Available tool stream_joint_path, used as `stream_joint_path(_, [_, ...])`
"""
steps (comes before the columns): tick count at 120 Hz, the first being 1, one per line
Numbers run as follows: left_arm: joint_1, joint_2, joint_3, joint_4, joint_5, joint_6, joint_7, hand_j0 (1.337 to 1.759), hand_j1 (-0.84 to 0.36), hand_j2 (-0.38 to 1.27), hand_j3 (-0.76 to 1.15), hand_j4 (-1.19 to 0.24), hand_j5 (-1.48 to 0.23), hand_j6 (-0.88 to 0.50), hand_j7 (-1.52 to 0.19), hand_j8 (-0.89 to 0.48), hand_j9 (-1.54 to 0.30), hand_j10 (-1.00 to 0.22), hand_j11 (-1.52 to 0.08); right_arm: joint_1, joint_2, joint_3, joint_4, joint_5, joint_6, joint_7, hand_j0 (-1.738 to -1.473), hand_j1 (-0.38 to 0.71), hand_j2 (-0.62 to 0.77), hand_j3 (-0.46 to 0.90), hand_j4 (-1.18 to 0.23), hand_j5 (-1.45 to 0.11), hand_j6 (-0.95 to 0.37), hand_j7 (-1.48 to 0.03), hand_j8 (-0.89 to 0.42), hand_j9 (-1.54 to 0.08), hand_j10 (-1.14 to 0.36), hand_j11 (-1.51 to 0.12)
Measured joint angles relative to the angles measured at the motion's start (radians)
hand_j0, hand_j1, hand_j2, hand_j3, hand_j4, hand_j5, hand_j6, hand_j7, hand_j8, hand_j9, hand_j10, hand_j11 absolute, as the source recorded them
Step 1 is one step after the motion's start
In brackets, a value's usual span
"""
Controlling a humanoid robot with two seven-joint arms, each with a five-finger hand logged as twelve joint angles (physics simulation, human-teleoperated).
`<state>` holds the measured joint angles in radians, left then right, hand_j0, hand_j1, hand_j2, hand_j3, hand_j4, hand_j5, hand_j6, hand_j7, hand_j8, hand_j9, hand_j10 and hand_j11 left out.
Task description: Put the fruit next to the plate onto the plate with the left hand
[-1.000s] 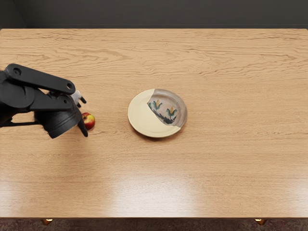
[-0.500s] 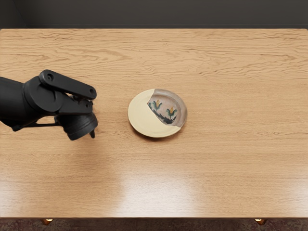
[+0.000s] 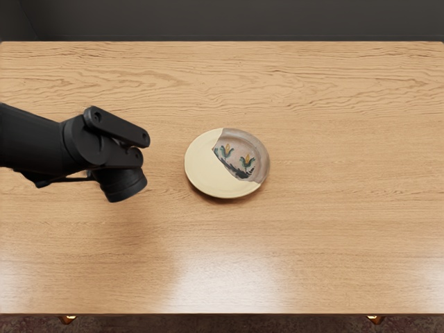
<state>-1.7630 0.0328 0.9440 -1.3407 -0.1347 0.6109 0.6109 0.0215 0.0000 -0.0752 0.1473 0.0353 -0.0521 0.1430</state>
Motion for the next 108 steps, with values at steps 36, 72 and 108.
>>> stream_joint_path(36, [0.014,-0.019,0.006,0.034,-0.032,0.0,0.0,1.658,-0.05,0.07,0.0,-0.33,-0.43,-0.33,-0.43,-0.33,-0.43,-0.33,-0.43,0.0,0.0,-0.001,0.0,0.0,0.0,0.0,-1.658,-0.3,-0.01,0.0,-0.04,-0.05,-0.04,-0.05,-0.04,-0.05,-0.04,-0.05])
stream_joint_path(72, [0.025,-0.033,0.008,0.046,-0.036,-0.001,0.0,1.657,-0.18,0.08,0.0,-0.46,-0.61,-0.46,-0.61,-0.46,-0.61,-0.46,-0.61,0.0,0.0,0.0,0.0,0.0,0.0,0.0,-1.658,-0.3,-0.01,0.0,-0.04,-0.05,-0.04,-0.05,-0.04,-0.05,-0.04,-0.05])
stream_joint_path(108, [0.057,-0.033,0.008,0.083,-0.03,0.0,-0.001,1.654,-0.25,0.16,0.0,-0.58,-0.73,-0.51,-0.75,-0.52,-0.76,-0.57,-0.76,0.0,0.0,0.0,0.0,0.0,0.0,0.0,-1.658,-0.3,-0.01,0.0,-0.04,-0.05,-0.04,-0.05,-0.04,-0.05,-0.04,-0.05])
